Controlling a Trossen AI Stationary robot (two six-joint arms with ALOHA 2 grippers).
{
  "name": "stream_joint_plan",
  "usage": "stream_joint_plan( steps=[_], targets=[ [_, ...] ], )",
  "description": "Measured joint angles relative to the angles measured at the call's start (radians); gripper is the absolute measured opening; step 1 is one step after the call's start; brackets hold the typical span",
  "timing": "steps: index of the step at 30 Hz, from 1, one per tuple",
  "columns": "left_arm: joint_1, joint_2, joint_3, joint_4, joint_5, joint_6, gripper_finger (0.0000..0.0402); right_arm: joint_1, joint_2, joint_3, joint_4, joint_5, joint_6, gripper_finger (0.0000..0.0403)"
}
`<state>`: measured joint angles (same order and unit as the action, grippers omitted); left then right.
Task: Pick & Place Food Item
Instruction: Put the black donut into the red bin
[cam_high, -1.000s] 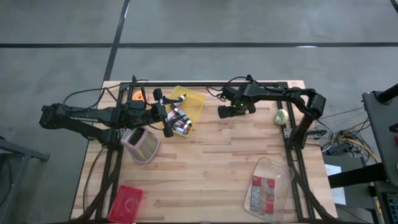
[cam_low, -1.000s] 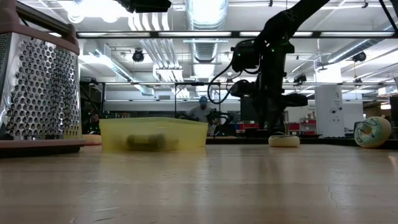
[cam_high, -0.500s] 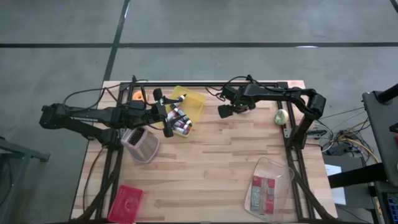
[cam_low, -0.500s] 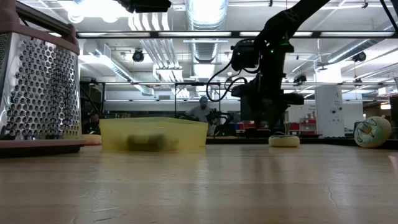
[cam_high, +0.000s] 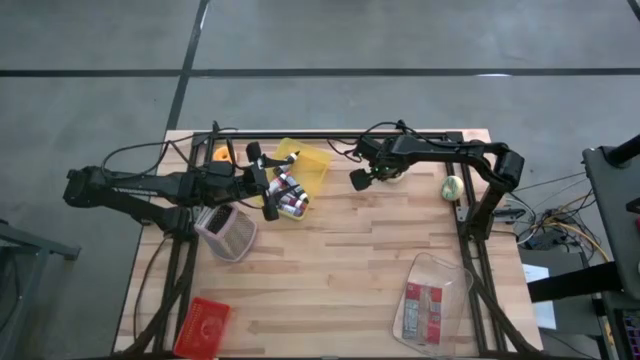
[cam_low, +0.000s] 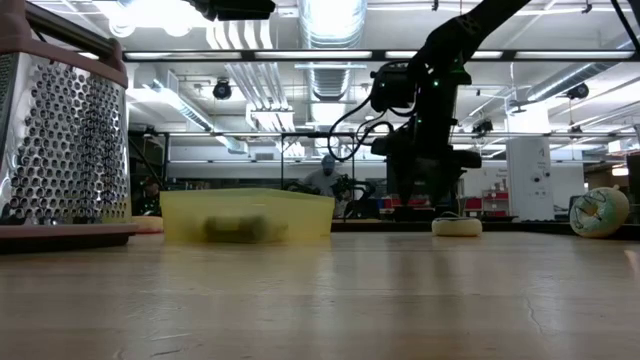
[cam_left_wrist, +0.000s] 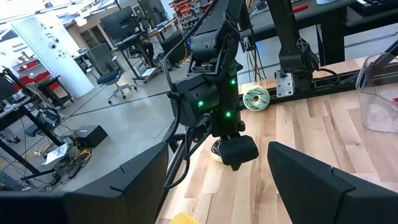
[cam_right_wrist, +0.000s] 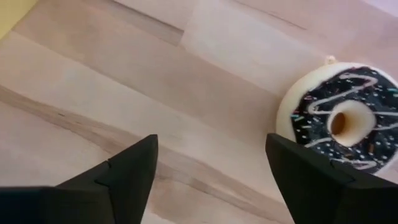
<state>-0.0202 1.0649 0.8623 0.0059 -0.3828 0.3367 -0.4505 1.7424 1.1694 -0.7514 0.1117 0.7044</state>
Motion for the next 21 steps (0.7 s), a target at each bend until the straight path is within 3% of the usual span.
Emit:
stream_joint_plan(
  steps=[5,21],
  targets=[
    [0.000,0.000,0.000,0.000,0.000,0.000,0.0280,-0.027,0.000,-0.001,-0.039,0.049,0.109,0.0285],
    [0.000,0.000,0.000,0.000,0.000,0.000,0.0280,-0.124,0.076,-0.001,-0.034,0.046,0.270,0.0254]
  ],
)
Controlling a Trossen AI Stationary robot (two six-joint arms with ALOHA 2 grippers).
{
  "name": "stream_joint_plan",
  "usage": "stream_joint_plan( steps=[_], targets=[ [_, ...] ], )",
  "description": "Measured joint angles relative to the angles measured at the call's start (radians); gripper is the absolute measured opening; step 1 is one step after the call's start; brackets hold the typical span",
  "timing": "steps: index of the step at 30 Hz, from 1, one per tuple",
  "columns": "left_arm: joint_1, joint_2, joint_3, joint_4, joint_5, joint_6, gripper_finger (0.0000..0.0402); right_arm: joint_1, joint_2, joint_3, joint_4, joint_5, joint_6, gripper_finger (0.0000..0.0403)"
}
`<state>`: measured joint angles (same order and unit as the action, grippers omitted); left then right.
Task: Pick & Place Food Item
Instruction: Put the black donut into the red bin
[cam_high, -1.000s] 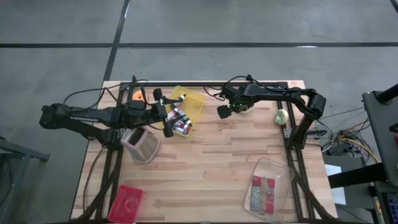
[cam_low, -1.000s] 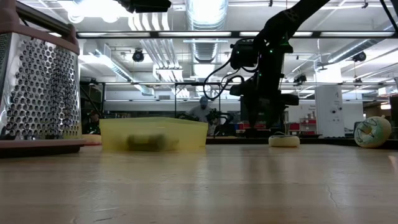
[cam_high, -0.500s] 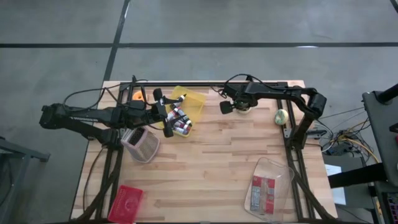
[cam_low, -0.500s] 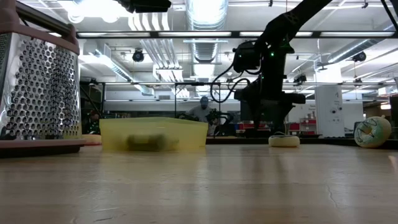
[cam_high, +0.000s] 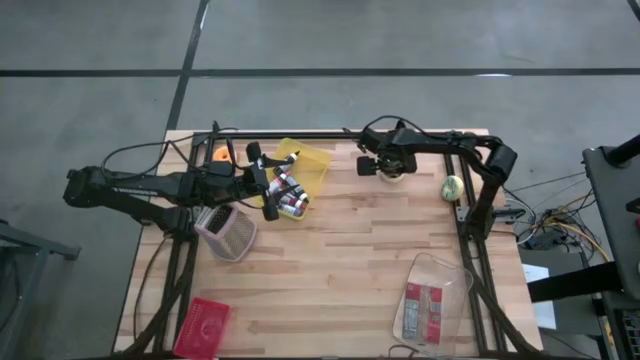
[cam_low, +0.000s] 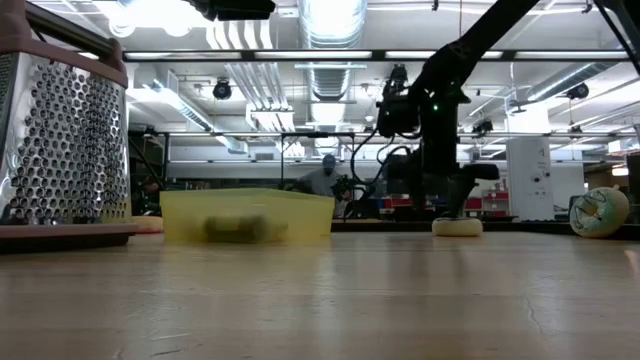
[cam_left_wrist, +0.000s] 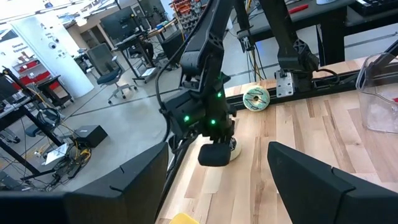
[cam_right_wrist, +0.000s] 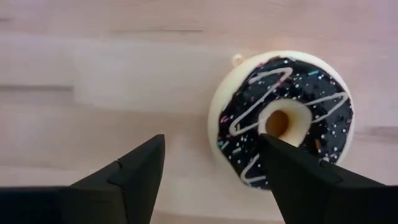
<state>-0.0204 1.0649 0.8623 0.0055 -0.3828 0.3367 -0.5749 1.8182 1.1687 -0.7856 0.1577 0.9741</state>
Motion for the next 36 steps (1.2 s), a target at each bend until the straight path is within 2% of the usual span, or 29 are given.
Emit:
stream_joint_plan(
  steps=[14,18,36],
  targets=[
    [0.000,0.000,0.000,0.000,0.000,0.000,0.0280,-0.006,0.058,0.002,0.014,0.002,0.037,0.0258],
    [0.000,0.000,0.000,0.000,0.000,0.000,0.0280,-0.006,0.058,0.002,0.013,0.002,0.047,0.0248],
    [0.000,0.000,0.000,0.000,0.000,0.000,0.0280,-0.007,0.059,0.000,-0.006,0.002,0.044,0.0104]
  ],
)
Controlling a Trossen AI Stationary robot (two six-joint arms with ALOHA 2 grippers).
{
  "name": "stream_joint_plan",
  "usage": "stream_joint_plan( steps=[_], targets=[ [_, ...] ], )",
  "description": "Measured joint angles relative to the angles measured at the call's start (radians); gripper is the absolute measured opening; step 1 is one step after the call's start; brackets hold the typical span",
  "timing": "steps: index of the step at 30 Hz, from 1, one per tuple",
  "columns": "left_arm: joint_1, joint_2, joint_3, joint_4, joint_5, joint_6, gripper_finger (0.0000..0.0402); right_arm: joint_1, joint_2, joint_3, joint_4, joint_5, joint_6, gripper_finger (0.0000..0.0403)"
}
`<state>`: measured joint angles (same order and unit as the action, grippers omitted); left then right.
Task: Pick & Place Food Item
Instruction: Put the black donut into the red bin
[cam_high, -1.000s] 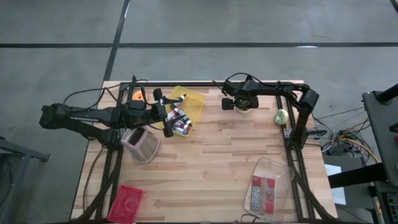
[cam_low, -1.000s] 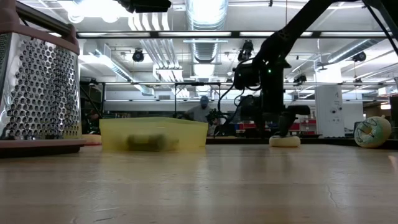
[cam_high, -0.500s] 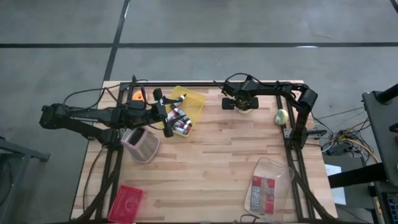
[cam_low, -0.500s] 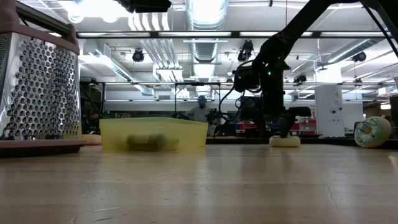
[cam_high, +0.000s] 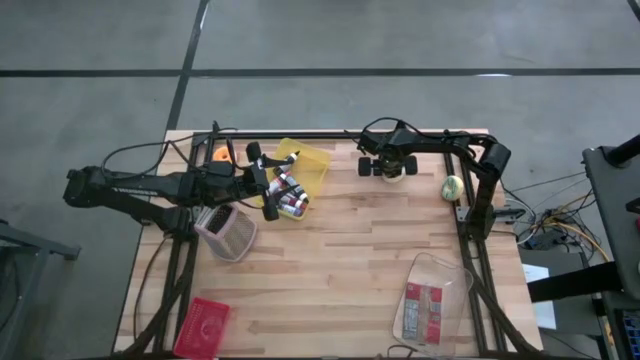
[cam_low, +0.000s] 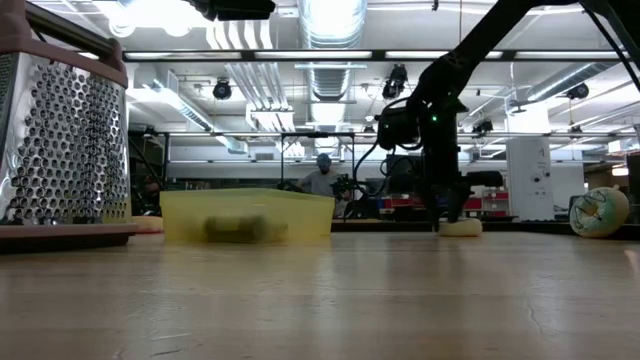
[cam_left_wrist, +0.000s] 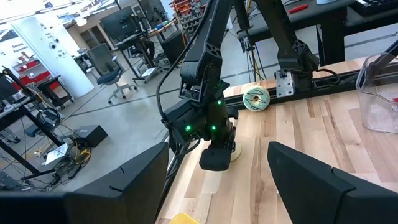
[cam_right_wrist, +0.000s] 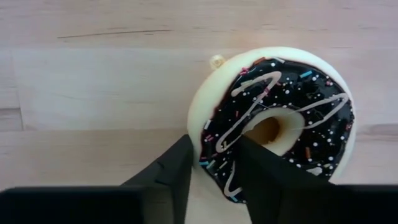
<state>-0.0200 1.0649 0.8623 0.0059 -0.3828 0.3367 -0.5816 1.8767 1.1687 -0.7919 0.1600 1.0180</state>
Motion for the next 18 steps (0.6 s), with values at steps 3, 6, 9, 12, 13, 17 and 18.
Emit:
stream_joint_plan(
  steps=[3,6,9,12,13,17,18],
  targets=[
    [0.000,0.000,0.000,0.000,0.000,0.000,0.0280,0.000,0.000,0.000,-0.005,0.000,0.000,0.0078],
    [0.000,0.000,0.000,0.000,0.000,0.000,0.0280,0.000,0.000,0.000,-0.006,0.002,0.000,0.0060],
    [0.000,0.000,0.000,0.000,0.000,0.000,0.0280,0.001,0.000,0.000,-0.005,0.033,0.001,0.0051],
    [0.000,0.000,0.000,0.000,0.000,0.000,0.0280,0.002,0.002,0.000,-0.005,0.060,-0.011,0.0049],
    [0.000,0.000,0.000,0.000,0.000,0.000,0.0280,0.002,0.002,0.000,-0.005,0.059,-0.012,0.0049],
    [0.000,0.000,0.000,0.000,0.000,0.000,0.0280,0.002,0.002,0.000,-0.005,0.046,-0.015,0.0049],
    [0.000,0.000,0.000,0.000,0.000,0.000,0.0280,0.001,0.002,0.000,-0.005,0.044,-0.015,0.0048]
  ],
)
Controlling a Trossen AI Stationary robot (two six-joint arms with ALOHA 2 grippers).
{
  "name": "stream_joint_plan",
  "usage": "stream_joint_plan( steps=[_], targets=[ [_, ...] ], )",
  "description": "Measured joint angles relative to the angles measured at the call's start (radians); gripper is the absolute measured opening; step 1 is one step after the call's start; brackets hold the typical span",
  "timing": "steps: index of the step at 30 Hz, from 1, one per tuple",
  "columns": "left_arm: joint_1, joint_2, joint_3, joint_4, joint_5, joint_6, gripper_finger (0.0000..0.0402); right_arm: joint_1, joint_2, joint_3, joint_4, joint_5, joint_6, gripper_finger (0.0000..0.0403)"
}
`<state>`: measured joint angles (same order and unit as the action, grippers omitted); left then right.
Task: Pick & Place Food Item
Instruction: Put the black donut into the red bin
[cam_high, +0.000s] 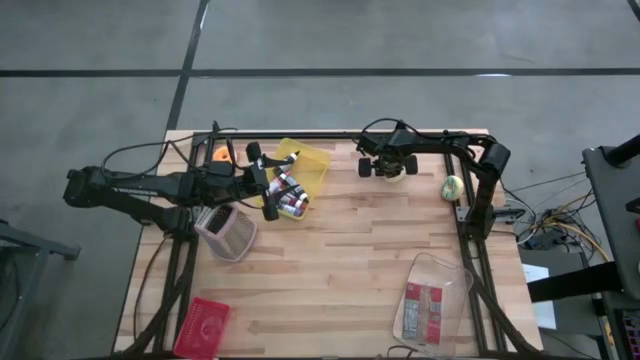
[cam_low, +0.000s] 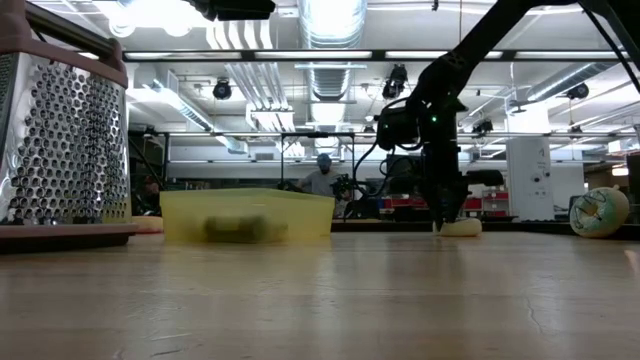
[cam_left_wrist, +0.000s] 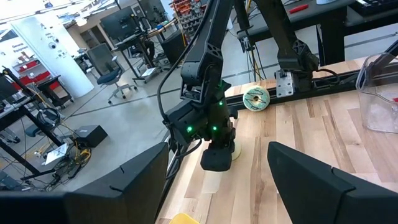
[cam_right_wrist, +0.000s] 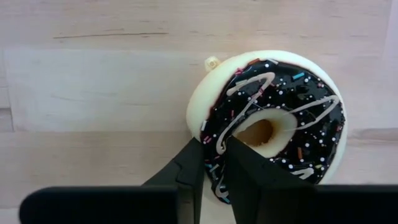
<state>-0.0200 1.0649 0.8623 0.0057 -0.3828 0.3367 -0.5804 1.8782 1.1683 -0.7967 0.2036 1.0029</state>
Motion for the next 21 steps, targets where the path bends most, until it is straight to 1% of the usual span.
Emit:
stream_joint_plan(
  steps=[6,14,19,21],
  targets=[
    [0.000,0.000,0.000,0.000,0.000,0.000,0.0280,0.000,-0.004,0.000,-0.004,-0.007,0.000,0.0043],
    [0.000,0.000,0.000,0.000,0.000,0.000,0.0280,0.000,-0.023,0.000,-0.008,-0.098,-0.023,0.0043],
    [0.000,0.000,0.000,0.000,0.000,0.000,0.0280,-0.002,-0.024,0.002,-0.013,-0.142,-0.068,0.0043],
    [0.000,0.000,0.000,0.000,0.000,0.000,0.0280,-0.002,-0.024,0.011,-0.031,-0.176,-0.091,0.0043]
  ],
)
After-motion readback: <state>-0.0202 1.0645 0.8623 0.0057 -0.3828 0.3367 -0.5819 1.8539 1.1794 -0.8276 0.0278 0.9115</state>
